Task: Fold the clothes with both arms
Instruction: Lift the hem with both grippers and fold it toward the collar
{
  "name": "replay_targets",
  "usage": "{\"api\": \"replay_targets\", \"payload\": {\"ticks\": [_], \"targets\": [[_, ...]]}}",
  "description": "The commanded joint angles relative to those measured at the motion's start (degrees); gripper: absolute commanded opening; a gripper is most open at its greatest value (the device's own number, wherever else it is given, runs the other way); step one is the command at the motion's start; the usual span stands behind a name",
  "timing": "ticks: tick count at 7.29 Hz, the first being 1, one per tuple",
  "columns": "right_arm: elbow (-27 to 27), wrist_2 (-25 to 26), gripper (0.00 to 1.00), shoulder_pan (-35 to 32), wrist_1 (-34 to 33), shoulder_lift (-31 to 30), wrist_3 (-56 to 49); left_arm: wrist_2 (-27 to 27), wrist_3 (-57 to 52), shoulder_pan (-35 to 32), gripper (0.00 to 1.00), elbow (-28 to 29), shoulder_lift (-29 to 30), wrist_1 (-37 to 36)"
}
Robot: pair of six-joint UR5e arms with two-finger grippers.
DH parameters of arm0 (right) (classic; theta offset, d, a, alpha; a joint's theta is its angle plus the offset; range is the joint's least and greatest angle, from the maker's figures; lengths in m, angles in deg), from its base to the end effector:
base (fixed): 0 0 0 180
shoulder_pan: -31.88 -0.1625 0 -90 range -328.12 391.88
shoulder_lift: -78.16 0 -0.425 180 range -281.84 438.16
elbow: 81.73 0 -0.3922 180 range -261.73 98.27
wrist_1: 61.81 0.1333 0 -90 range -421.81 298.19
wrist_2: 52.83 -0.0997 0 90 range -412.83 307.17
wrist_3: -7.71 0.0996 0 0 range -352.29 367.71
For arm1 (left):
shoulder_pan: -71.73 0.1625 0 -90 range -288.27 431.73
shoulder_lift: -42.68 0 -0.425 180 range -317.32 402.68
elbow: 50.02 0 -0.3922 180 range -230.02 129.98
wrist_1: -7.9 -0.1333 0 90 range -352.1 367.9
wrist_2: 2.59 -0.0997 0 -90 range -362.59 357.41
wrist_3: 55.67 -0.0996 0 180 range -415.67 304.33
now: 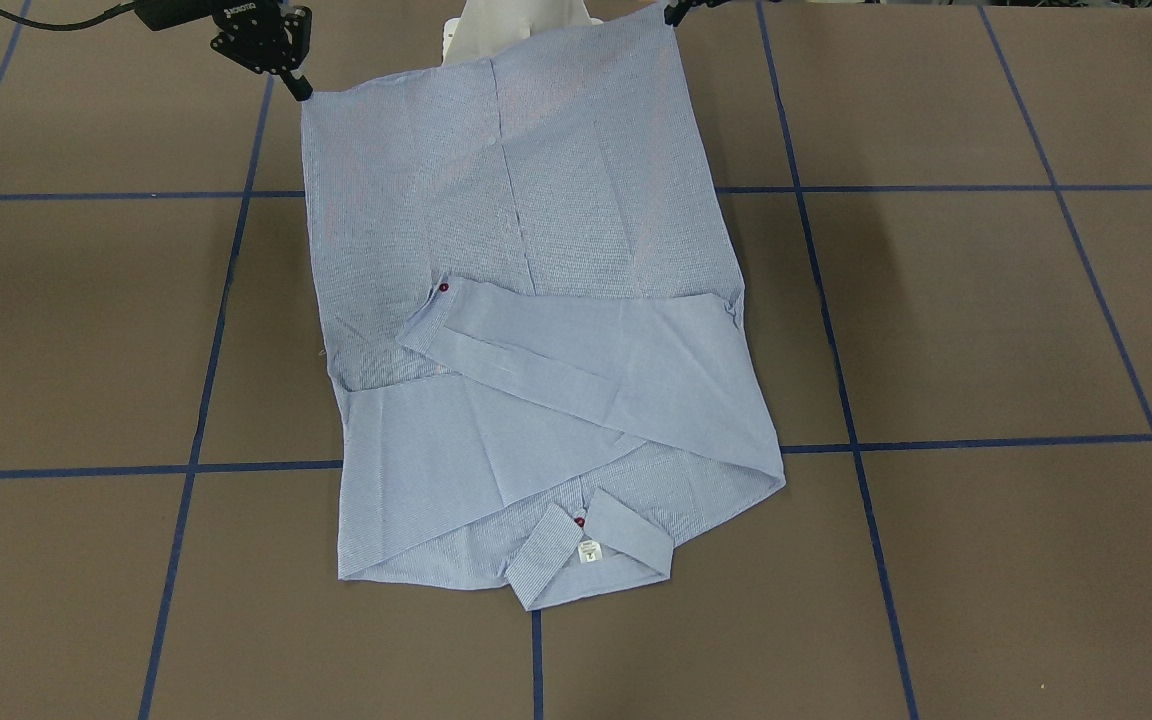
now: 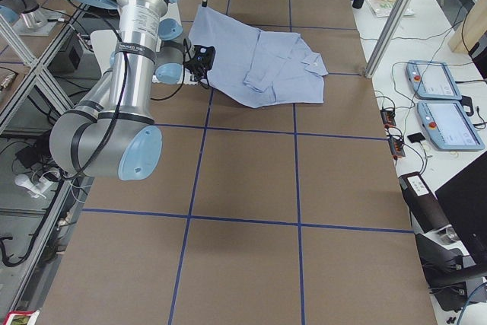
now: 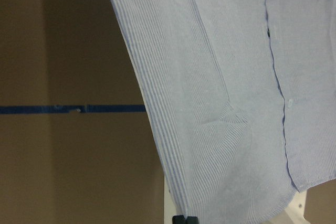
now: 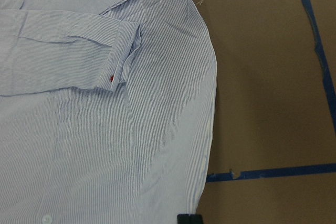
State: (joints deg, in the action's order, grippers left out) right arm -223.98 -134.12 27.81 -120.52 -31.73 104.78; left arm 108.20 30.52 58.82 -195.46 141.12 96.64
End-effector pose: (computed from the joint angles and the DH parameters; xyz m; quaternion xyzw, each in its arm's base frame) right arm -0.3078 -0.1707 0.3066 0.0507 -0.5273 0.1221 0.8393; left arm 0.3325 -0.1767 0.1850 -0.0782 0.5281 0.0268 0.8451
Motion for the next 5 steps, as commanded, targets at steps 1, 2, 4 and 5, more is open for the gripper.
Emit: {"api": "replay_targets", "payload": {"ticks": [1, 2, 4, 5], "targets": [[1.1, -8.2, 0.0, -8.9, -5.4, 4.1, -1.4, 1.0, -0.8, -4.6, 0.0, 4.6, 2.7, -2.2], [7.0, -8.4, 0.0, -12.8, -8.0, 13.3, -4.1, 0.9, -0.9, -9.1, 0.0, 10.9, 6.6, -2.0], [14.5, -10.6, 0.0, -22.2, -18.0, 29.7, -9.1, -4.1, -3.1, -15.3, 0.0, 19.0, 11.3, -2.2], [15.0, -12.9, 0.0, -27.5, -25.2, 36.4, -12.5, -4.4, -5.4, -20.1, 0.0, 19.4, 11.5, -2.3]]}}
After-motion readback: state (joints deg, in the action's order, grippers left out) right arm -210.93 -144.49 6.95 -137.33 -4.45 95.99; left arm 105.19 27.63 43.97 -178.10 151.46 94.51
